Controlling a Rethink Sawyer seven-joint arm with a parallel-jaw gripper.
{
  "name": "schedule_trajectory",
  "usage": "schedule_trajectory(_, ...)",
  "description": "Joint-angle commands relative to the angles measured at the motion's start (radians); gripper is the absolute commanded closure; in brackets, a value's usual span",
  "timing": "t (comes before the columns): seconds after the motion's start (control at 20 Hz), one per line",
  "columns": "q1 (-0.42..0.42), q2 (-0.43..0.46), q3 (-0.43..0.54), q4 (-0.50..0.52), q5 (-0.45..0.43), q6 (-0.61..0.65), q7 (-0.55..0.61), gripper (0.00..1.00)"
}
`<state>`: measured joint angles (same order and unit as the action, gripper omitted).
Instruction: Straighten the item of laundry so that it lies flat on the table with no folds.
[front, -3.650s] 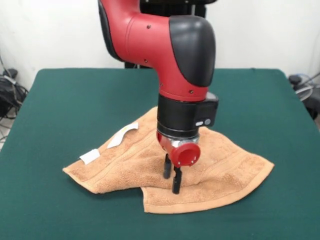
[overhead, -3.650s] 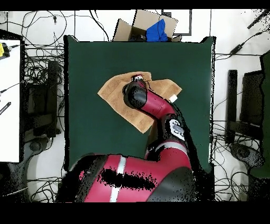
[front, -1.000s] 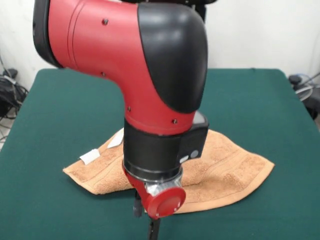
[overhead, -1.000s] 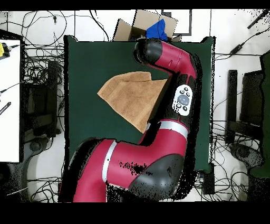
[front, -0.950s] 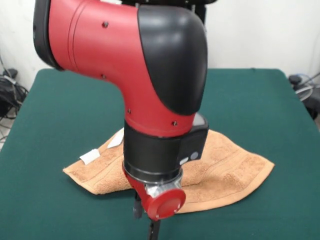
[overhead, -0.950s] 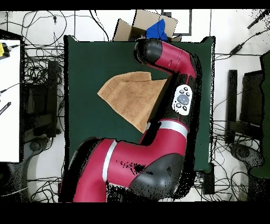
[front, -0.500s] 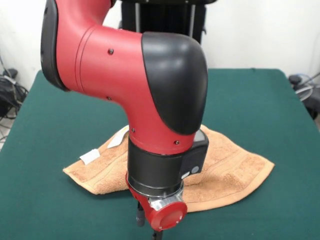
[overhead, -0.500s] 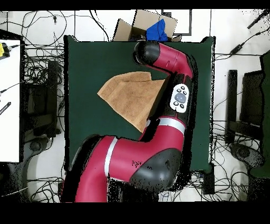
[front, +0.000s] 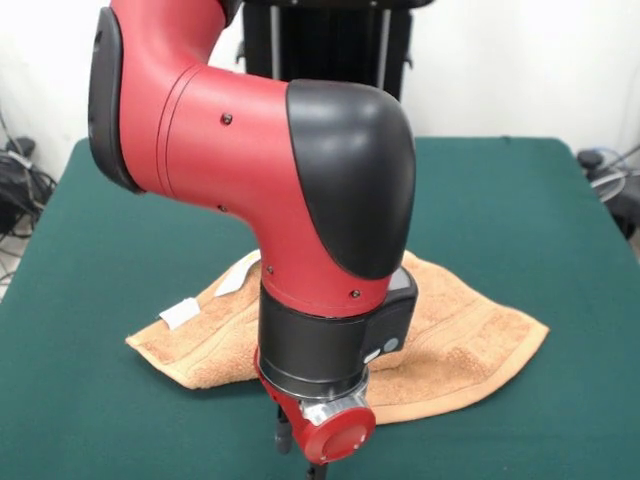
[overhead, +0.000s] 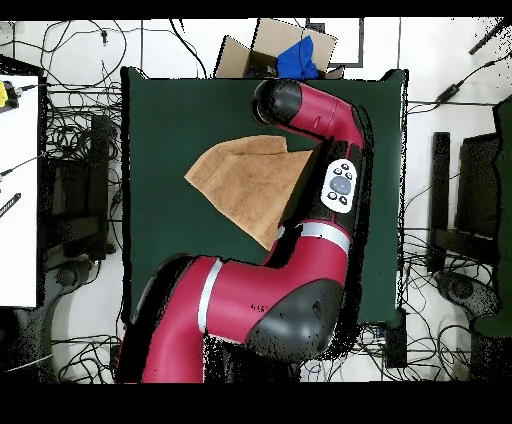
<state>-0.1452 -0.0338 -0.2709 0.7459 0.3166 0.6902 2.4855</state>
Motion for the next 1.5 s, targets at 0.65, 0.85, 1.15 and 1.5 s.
schedule_trajectory(0.65,0.006,-0.118,0.067,0.279,-0.028,0.070,0.059,0.00)
schedule_trajectory(0.85,0.006,-0.114,0.075,0.288,-0.038,0.058,0.046,0.00)
schedule_trajectory(1.15,0.011,-0.096,0.068,0.270,-0.053,0.066,0.038,0.00)
schedule_trajectory(1.5,0.023,-0.075,0.066,0.266,-0.077,0.040,0.038,0.00)
